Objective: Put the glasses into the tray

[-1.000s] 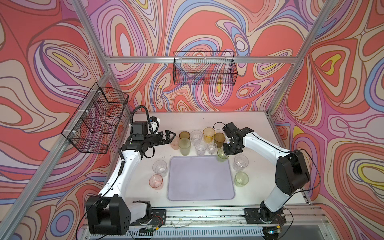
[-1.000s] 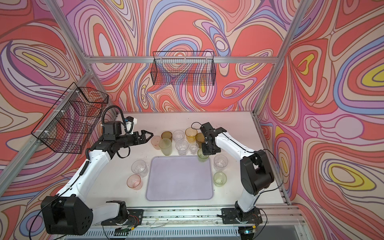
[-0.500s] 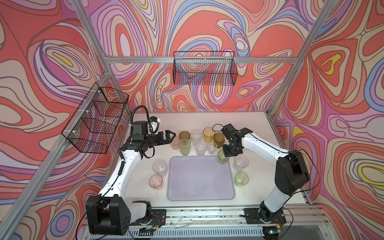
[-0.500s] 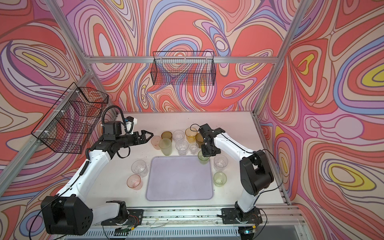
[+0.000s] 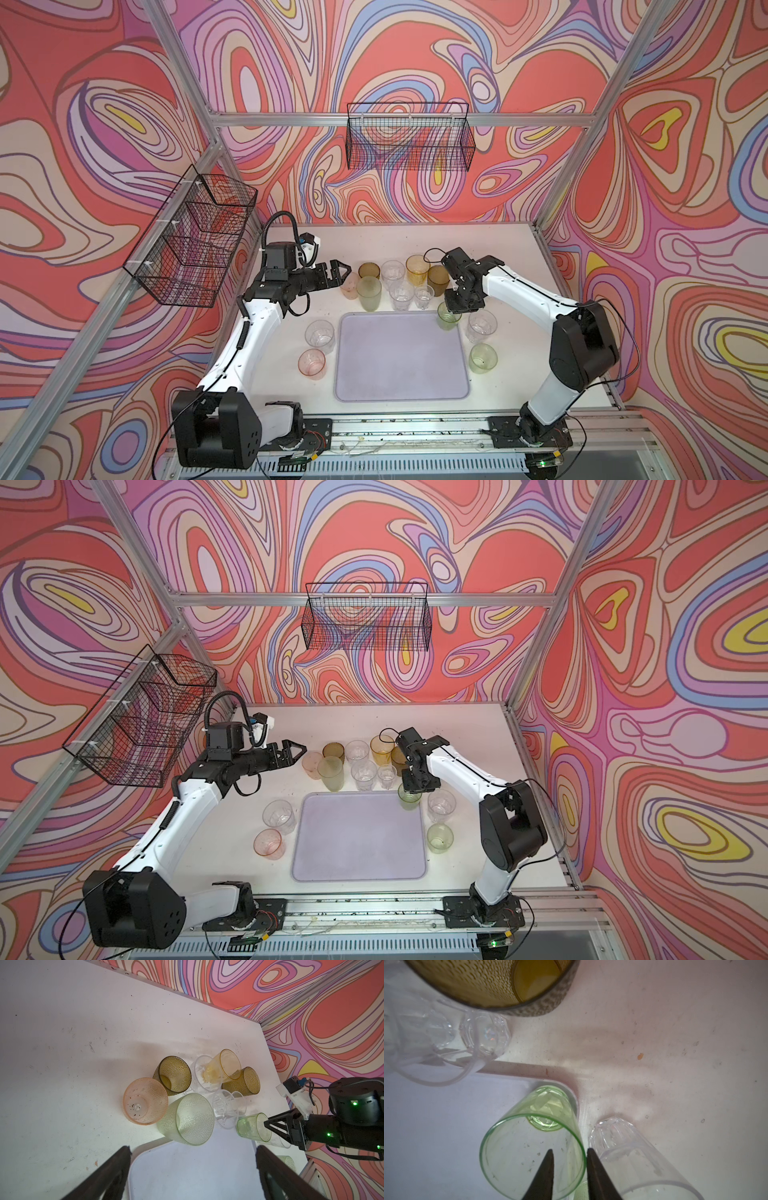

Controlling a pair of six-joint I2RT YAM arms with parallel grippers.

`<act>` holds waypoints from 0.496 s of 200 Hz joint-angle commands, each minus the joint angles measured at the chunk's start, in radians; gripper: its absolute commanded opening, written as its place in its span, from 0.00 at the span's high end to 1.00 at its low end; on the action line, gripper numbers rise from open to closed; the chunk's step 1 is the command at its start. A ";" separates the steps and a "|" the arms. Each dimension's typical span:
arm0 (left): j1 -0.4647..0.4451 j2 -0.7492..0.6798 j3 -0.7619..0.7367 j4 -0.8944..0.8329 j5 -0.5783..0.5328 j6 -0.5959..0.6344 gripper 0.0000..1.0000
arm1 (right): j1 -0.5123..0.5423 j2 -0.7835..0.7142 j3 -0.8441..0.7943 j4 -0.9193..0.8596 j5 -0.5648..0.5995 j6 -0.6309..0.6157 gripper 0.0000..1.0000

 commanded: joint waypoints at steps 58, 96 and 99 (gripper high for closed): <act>-0.018 -0.002 0.010 -0.006 0.033 0.029 0.00 | 0.011 -0.125 0.099 -0.061 0.047 0.025 0.56; -0.035 -0.002 0.014 -0.016 0.031 0.039 0.00 | 0.011 -0.174 0.126 -0.139 0.060 0.041 0.55; -0.034 -0.002 0.015 -0.017 0.032 0.040 0.00 | 0.010 -0.177 0.124 -0.144 0.060 0.043 0.55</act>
